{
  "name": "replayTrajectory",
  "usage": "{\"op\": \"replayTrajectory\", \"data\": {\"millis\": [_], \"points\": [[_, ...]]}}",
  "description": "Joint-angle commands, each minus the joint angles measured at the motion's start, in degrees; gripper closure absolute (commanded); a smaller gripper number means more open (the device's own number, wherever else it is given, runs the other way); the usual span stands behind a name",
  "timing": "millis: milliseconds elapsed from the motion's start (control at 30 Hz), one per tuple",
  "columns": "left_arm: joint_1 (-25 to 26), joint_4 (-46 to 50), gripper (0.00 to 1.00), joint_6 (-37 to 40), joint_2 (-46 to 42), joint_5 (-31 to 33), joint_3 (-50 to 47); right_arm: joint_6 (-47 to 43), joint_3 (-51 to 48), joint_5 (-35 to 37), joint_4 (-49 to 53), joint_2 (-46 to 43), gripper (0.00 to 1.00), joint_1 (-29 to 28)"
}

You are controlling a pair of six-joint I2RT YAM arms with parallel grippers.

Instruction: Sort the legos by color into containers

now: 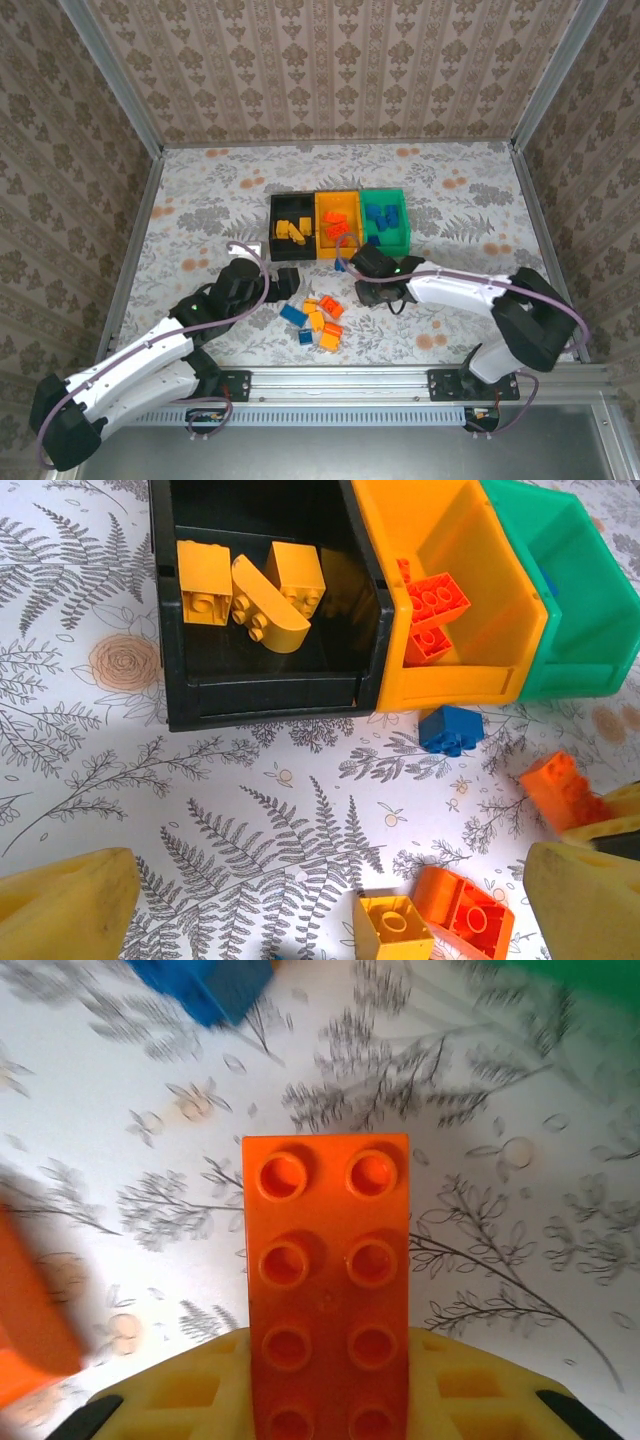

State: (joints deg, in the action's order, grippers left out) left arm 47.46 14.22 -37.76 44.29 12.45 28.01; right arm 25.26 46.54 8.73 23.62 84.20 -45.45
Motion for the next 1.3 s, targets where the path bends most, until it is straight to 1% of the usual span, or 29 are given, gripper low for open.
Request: {"op": "replayTrajectory", "data": {"millis": [0,33,100,267,367,533,633,700,733,833,900,1000,1100,1200,1267], "points": [[-0.5,0.3,0.00,-0.4,0.1,-0.6,-0.4,-0.4,3.6,-0.1,3.3,-4.0,0.75,0.3],[-0.5,0.4,0.00,-0.2,0.2,-0.6,-0.3,-0.5,5.3,-0.4,3.4,-5.9,0.75,0.4],[-0.6,0.7,0.00,0.2,0.2,-0.8,0.1,-0.5,9.5,-1.1,3.5,-4.9,0.74,1.2],[-0.6,2.0,0.00,0.3,0.0,-1.2,0.7,-0.2,21.6,0.0,3.4,5.7,0.73,3.5],[-0.5,2.8,0.00,0.3,-0.2,-2.1,0.9,0.3,29.4,1.9,3.7,13.7,0.72,5.8],[-0.5,6.4,0.00,-0.1,0.3,-2.5,1.7,1.4,40.6,3.5,4.9,24.9,0.71,8.7],[-0.5,8.8,0.00,0.1,0.9,-3.0,2.4,1.2,46.4,4.8,6.5,30.4,0.67,9.4],[-0.5,10.2,0.00,0.1,1.4,-3.3,2.8,1.3,49.2,4.8,6.8,33.1,0.62,9.9],[-0.4,10.8,0.00,0.1,1.6,-3.5,2.9,1.3,50.0,4.6,6.7,33.7,0.56,10.1],[-0.2,12.1,0.00,0.1,2.8,-4.5,3.3,0.8,50.9,4.4,6.4,34.0,0.35,10.2],[0.3,12.5,0.00,0.8,3.8,-5.2,3.4,0.4,50.4,3.5,5.5,32.6,0.24,10.2],[1.9,12.0,0.00,1.8,5.7,-6.3,3.8,0.6,47.4,3.3,4.1,29.3,0.18,10.0],[5.2,11.6,0.01,2.7,8.9,-5.5,5.2,1.1,42.4,2.7,2.1,24.8,0.17,9.9],[9.2,10.8,0.05,4.0,14.2,-3.8,7.8,1.8,36.7,2.6,0.2,20.4,0.16,9.6],[11.5,9.9,0.11,4.8,18.0,-3.4,9.7,2.4,33.2,2.6,-0.8,17.8,0.16,9.6]]}}
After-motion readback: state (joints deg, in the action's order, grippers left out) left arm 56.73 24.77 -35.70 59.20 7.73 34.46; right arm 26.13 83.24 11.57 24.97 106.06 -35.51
